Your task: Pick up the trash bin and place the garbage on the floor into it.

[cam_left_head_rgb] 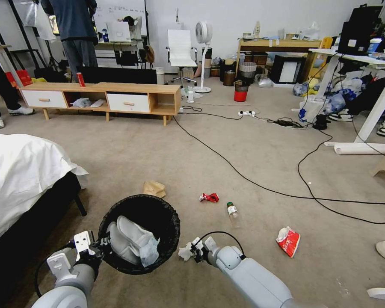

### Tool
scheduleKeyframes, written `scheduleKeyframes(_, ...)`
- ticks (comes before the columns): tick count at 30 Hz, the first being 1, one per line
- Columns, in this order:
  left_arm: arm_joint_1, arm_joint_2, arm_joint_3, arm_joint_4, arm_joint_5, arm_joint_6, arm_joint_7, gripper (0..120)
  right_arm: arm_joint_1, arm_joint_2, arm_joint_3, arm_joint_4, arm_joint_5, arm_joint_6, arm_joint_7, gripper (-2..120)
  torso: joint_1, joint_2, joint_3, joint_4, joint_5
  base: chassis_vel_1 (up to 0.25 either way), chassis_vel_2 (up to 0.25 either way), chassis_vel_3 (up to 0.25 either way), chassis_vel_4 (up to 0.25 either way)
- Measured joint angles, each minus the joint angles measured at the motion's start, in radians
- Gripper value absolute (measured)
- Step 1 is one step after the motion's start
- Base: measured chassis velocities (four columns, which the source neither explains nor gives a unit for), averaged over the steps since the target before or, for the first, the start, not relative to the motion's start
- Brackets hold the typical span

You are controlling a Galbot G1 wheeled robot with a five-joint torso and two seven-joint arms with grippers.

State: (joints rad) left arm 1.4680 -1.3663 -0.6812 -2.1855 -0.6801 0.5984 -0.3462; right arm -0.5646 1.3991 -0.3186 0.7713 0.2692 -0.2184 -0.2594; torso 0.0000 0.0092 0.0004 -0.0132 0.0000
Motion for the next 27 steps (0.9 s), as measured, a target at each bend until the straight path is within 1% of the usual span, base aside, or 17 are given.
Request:
scheduleKeyframes(3, -0.003, 0.002, -0.004, 0.004, -0.003, 0.000, 0.000, 3, 0.005, -0.014, 0.022, 0.039, 0.012, -0.002, 0.009, 0, 0.000, 0.000, 0.000, 0.0001, 0.0000, 0.000, 0.000, 0.000, 0.000)
scheduleKeyframes(4, -0.005, 0.004, -0.005, 0.006, -0.007, 0.000, 0.000, 3, 0.006, -0.027, 0.050, 0.082, 0.017, -0.007, 0.019, 0, 0.000, 0.000, 0.000, 0.0000, 0.0000, 0.000, 0.000, 0.000, 0.000)
scheduleKeyframes(7, -0.006, 0.009, -0.007, 0.008, -0.011, 0.000, -0.002, 3, 0.004, -0.049, 0.081, 0.145, 0.022, -0.015, 0.032, 0, 0.000, 0.000, 0.000, 0.0002, 0.0000, 0.000, 0.000, 0.000, 0.000)
scheduleKeyframes(8, -0.006, 0.009, -0.007, 0.008, -0.011, 0.000, -0.002, 3, 0.004, -0.049, 0.081, 0.145, 0.022, -0.015, 0.032, 0, 0.000, 0.000, 0.000, 0.0002, 0.0000, 0.000, 0.000, 0.000, 0.000)
scheduleKeyframes(11, -0.012, 0.017, -0.010, 0.009, -0.021, 0.002, -0.007, 3, -0.015, -0.107, 0.138, 0.299, 0.078, -0.050, 0.059, 0, 0.000, 0.000, 0.000, 0.0000, 0.0001, 0.000, 0.000, 0.000, 0.000)
scheduleKeyframes(12, -0.012, 0.017, -0.010, 0.009, -0.021, 0.002, -0.007, 3, -0.015, -0.107, 0.138, 0.299, 0.078, -0.050, 0.059, 0, 0.000, 0.000, 0.000, 0.0000, 0.0001, 0.000, 0.000, 0.000, 0.000)
scheduleKeyframes(13, -0.015, 0.019, -0.011, 0.009, -0.026, 0.004, -0.008, 3, -0.026, -0.131, 0.170, 0.363, 0.101, -0.066, 0.066, 0, 0.000, 0.000, 0.000, 0.0000, 0.0000, 0.000, 0.000, 0.000, 0.000)
scheduleKeyframes(14, -0.015, 0.019, -0.011, 0.009, -0.026, 0.004, -0.008, 3, -0.026, -0.131, 0.170, 0.363, 0.101, -0.066, 0.066, 0, 0.000, 0.000, 0.000, 0.0000, 0.0000, 0.000, 0.000, 0.000, 0.000)
scheduleKeyframes(15, -0.017, 0.022, -0.012, 0.009, -0.034, 0.007, -0.013, 3, -0.040, -0.154, 0.206, 0.427, 0.119, -0.076, 0.074, 0, 0.000, 0.000, 0.000, -0.0002, 0.0000, 0.000, 0.000, 0.000, 0.000)
scheduleKeyframes(16, -0.017, 0.022, -0.012, 0.009, -0.034, 0.007, -0.013, 3, -0.040, -0.154, 0.206, 0.427, 0.119, -0.076, 0.074, 0, 0.000, 0.000, 0.000, -0.0002, 0.0000, 0.000, 0.000, 0.000, 0.000)
scheduleKeyframes(18, -0.019, 0.030, -0.015, 0.004, -0.060, 0.020, -0.024, 3, -0.067, -0.197, 0.265, 0.527, 0.146, -0.083, 0.084, 0, 0.000, 0.000, 0.000, 0.0001, 0.0000, 0.000, 0.000, 0.000, 0.000)
scheduleKeyframes(19, -0.019, 0.030, -0.015, 0.004, -0.060, 0.020, -0.024, 3, -0.067, -0.197, 0.265, 0.527, 0.146, -0.083, 0.084, 0, 0.000, 0.000, 0.000, 0.0001, 0.0000, 0.000, 0.000, 0.000, 0.000)
scheduleKeyframes(21, -0.020, 0.040, -0.021, 0.000, -0.085, 0.030, -0.034, 3, -0.088, -0.229, 0.322, 0.607, 0.163, -0.086, 0.086, 0, 0.000, 0.000, 0.000, -0.0002, 0.0001, 0.000, 0.000, 0.000, 0.000)
scheduleKeyframes(22, -0.020, 0.040, -0.021, 0.000, -0.085, 0.030, -0.034, 3, -0.088, -0.229, 0.322, 0.607, 0.163, -0.086, 0.086, 0, 0.000, 0.000, 0.000, -0.0002, 0.0001, 0.000, 0.000, 0.000, 0.000)
scheduleKeyframes(24, -0.018, 0.050, -0.026, -0.005, -0.104, 0.044, -0.046, 3, -0.105, -0.250, 0.374, 0.677, 0.174, -0.086, 0.087, 0, 0.000, 0.000, 0.000, -0.0001, 0.0002, 0.000, 0.000, 0.000, 0.000)
scheduleKeyframes(25, -0.018, 0.050, -0.026, -0.005, -0.104, 0.044, -0.046, 3, -0.105, -0.250, 0.374, 0.677, 0.174, -0.086, 0.087, 0, 0.000, 0.000, 0.000, -0.0001, 0.0002, 0.000, 0.000, 0.000, 0.000)
scheduleKeyframes(27, -0.015, 0.056, -0.026, -0.012, -0.127, 0.066, -0.059, 3, -0.114, -0.266, 0.406, 0.739, 0.186, -0.082, 0.087, 0, 0.000, 0.000, 0.000, 0.0000, -0.0001, 0.000, 0.000, 0.000, 0.000)
